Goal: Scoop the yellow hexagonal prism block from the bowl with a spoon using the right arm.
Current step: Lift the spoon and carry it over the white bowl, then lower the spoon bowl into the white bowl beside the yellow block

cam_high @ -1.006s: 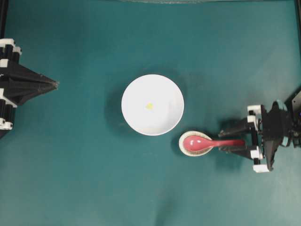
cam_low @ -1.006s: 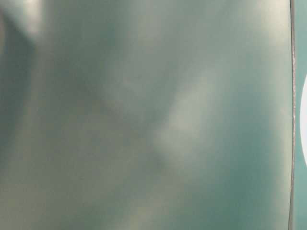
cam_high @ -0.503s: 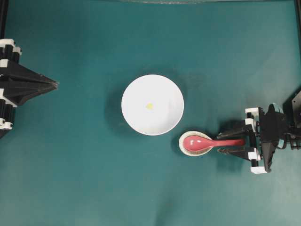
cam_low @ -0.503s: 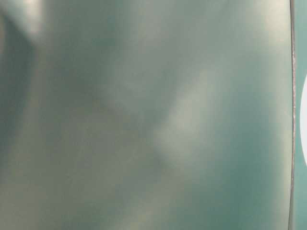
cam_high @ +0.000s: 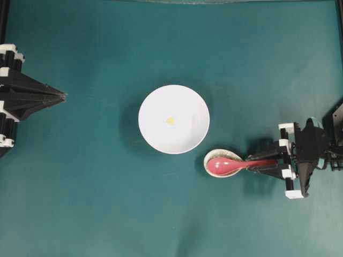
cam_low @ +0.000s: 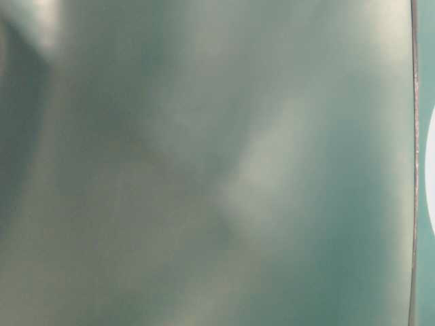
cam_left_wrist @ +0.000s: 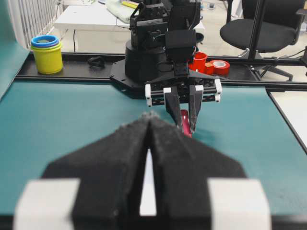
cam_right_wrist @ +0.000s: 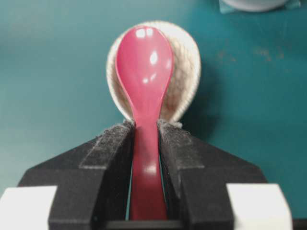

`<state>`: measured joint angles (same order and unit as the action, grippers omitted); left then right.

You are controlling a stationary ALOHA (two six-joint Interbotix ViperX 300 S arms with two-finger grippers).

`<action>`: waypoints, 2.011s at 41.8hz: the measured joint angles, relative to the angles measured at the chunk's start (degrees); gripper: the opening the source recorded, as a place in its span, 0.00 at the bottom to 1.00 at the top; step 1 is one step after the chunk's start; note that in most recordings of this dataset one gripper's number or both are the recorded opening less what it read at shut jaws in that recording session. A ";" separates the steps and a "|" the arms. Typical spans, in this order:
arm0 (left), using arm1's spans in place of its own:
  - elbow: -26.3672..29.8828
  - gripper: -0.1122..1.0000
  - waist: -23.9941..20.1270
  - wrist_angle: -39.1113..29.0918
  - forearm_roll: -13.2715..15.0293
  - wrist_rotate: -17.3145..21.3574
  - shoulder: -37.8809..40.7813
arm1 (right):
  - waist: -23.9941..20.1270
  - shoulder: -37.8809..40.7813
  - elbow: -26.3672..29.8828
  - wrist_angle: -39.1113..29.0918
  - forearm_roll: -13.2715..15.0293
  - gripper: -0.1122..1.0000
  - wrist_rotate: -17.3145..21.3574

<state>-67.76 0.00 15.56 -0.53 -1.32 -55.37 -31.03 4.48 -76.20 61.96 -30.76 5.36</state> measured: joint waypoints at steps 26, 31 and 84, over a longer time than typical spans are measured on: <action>0.00 0.10 0.00 -3.16 0.09 -0.09 -0.44 | 18.28 -27.33 9.49 -39.99 0.00 0.30 -13.97; 0.00 0.10 0.00 -3.43 0.09 -0.09 -0.44 | 23.38 -29.27 14.50 -50.98 0.00 0.30 -16.79; 0.00 0.10 0.00 -3.60 0.00 0.18 0.18 | 41.84 -9.76 46.93 -100.63 11.78 0.30 -10.99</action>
<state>-67.76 0.00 11.95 -0.53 -1.14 -55.20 10.81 -5.27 -29.27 -38.67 -18.98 -5.63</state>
